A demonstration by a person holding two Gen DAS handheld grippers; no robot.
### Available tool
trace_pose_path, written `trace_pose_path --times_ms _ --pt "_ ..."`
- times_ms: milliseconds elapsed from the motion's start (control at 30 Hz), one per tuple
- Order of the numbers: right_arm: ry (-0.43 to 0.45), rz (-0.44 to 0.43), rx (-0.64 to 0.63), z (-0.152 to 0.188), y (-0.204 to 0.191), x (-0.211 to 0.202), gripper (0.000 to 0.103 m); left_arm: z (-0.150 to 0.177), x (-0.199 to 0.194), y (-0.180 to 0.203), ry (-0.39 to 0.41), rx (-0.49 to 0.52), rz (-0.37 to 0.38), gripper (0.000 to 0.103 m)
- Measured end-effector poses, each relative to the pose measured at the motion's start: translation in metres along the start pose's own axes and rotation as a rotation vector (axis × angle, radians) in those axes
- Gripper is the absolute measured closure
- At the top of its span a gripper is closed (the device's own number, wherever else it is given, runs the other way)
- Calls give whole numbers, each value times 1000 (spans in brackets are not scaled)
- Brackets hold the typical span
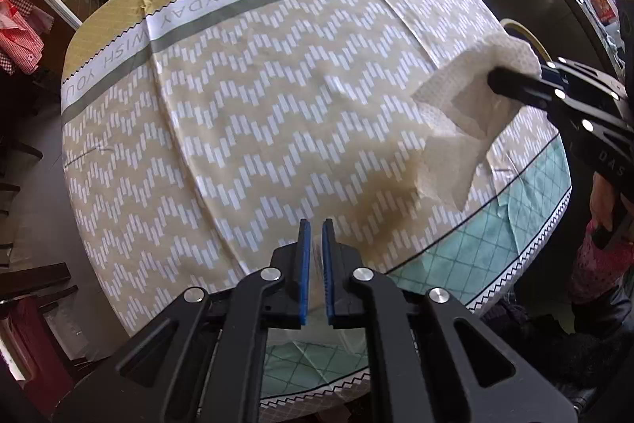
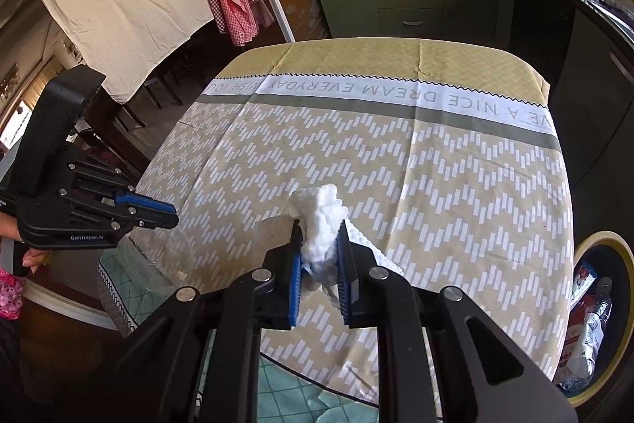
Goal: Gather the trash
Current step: 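Grasp the clear plastic cup rim with left while right lifts the paper towel, then release the paper towel into the bin with right while left carries the cup over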
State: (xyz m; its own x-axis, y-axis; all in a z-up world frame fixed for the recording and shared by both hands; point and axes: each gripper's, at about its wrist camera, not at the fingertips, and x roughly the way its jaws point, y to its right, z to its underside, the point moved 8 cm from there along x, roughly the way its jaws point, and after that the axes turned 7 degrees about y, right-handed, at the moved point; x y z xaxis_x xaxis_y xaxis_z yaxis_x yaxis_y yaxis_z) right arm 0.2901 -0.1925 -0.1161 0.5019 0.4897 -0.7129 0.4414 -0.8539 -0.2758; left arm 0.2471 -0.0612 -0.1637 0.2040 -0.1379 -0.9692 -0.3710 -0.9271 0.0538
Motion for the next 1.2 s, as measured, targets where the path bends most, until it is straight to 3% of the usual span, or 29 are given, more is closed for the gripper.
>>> trace_pose_path --times_ms 167,233,333,433,633,800,900,1200 --pt "1 -7 -2 2 -3 -4 87 15 -5 4 -21 48 -59 96" --pt "4 -11 -4 3 -4 -5 87 15 -8 2 -18 55 -75 81" --pt "6 -17 -5 3 -6 -7 87 15 -12 -1 -12 60 -97 67" --pt "6 -19 -10 4 -8 -8 87 17 -19 -1 -21 78 -116 67" --pt "17 -31 -5 3 -9 -11 87 25 -8 0 -97 138 -239 65" --pt "23 -42 -4 5 -9 -14 87 25 -1 1 -120 187 -311 72" --pt "37 -43 3 5 -6 -20 87 21 -1 5 -113 187 -302 95" --pt "100 -2 29 -1 19 -50 87 2 -26 17 7 187 -293 96"
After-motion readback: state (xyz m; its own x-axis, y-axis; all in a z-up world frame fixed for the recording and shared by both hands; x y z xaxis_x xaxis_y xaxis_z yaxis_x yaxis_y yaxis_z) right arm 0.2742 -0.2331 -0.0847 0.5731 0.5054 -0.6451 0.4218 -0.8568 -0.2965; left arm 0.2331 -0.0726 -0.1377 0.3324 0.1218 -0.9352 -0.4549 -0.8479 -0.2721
